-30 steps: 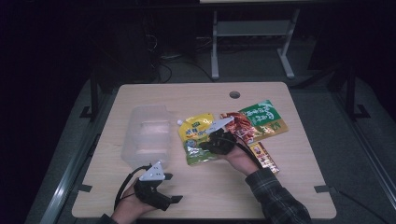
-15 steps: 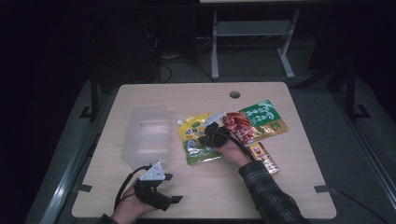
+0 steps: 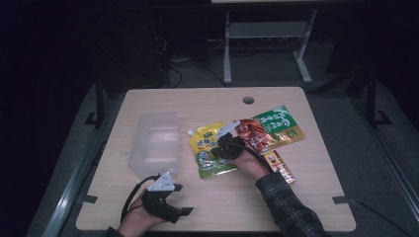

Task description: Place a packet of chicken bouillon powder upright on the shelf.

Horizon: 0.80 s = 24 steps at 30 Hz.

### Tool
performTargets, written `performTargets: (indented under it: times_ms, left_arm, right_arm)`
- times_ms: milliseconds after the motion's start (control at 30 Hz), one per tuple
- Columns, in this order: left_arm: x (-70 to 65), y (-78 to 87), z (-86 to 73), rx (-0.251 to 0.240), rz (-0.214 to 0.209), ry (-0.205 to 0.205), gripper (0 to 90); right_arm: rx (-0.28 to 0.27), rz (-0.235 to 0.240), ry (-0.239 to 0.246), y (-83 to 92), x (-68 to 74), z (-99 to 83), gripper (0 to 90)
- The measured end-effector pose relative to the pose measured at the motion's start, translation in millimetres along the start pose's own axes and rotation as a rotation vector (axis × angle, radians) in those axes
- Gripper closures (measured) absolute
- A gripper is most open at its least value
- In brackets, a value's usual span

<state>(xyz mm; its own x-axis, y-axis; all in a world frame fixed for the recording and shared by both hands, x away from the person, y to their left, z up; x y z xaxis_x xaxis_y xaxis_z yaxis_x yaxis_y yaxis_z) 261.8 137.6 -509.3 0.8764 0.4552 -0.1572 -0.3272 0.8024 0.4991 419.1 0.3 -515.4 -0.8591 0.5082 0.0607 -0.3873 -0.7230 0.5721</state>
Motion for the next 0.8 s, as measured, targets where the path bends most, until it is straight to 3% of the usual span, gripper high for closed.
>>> performTargets:
  times_ms: [533, 800]
  left_arm:
    - [-1.3, -0.7, 0.5, -0.001, -0.004, 0.002, 13.8]
    - [-3.4, -1.5, 0.5, 0.0, -0.011, 0.01, 13.8]
  right_arm:
    - [0.034, 0.057, 0.046, 23.6, 25.7, -17.2, 90.0]
    - [0.05, 0.102, 0.069, 41.2, 46.7, -28.9, 90.0]
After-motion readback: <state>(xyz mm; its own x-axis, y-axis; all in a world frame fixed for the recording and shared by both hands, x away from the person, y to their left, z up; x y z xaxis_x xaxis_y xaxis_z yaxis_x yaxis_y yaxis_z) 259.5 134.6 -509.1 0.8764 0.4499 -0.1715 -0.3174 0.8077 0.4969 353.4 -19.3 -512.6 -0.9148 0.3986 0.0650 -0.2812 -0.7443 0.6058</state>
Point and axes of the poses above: each handheld gripper's, and its own axes: y roughly backward along the jaws, z roughly out of its top, x roughly to its left, the point moved 9 cm from there along -y, roughly forward along the jaws, and after that the axes turned 13 degrees about -x, right-handed, at the moved point
